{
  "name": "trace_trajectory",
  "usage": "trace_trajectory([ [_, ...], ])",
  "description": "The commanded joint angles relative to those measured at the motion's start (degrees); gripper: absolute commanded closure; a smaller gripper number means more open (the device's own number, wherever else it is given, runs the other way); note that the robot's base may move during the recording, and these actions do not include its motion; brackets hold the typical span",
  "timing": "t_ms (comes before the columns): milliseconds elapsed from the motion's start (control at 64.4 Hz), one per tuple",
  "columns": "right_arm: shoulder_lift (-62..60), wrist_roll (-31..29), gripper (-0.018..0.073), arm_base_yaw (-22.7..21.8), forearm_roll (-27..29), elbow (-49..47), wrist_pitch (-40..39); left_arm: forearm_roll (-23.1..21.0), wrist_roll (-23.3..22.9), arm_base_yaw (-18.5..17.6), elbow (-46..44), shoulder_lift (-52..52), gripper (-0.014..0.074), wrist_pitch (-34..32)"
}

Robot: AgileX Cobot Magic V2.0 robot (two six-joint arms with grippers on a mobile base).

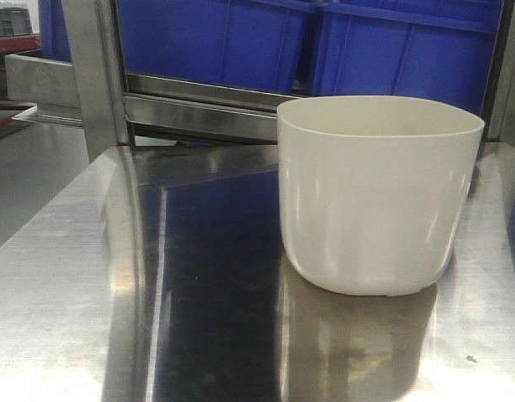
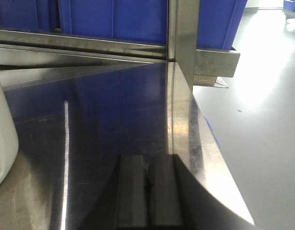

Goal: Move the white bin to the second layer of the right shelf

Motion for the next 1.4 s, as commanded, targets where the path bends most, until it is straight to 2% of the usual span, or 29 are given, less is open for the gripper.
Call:
trace_trajectory([
  [0,-1.08,-0.41,0.051,-0.21,-0.19,-0.95,-4.66,-0.35,-0.15,-0.16,2.11,-0.8,0.0512,-4.89],
  [1134,-1.08,-0.41,0.051,-0.21,-1.05,-0.95,-4.72,-0.35,-0.15,-0.16,2.11,-0.8,0.0512,-4.89],
  [1258,-1.08,-0.41,0.051,-0.21,-1.61,-0.95,-8.44,-0.35,-0.15,-0.16,2.11,-0.8,0.0512,-4.89],
  [1382,1.58,-0.35,0.051,-0.17,-1.48,-1.33,-18.42,-0.35,-0.15,-0.16,2.11,-0.8,0.0512,-4.89],
])
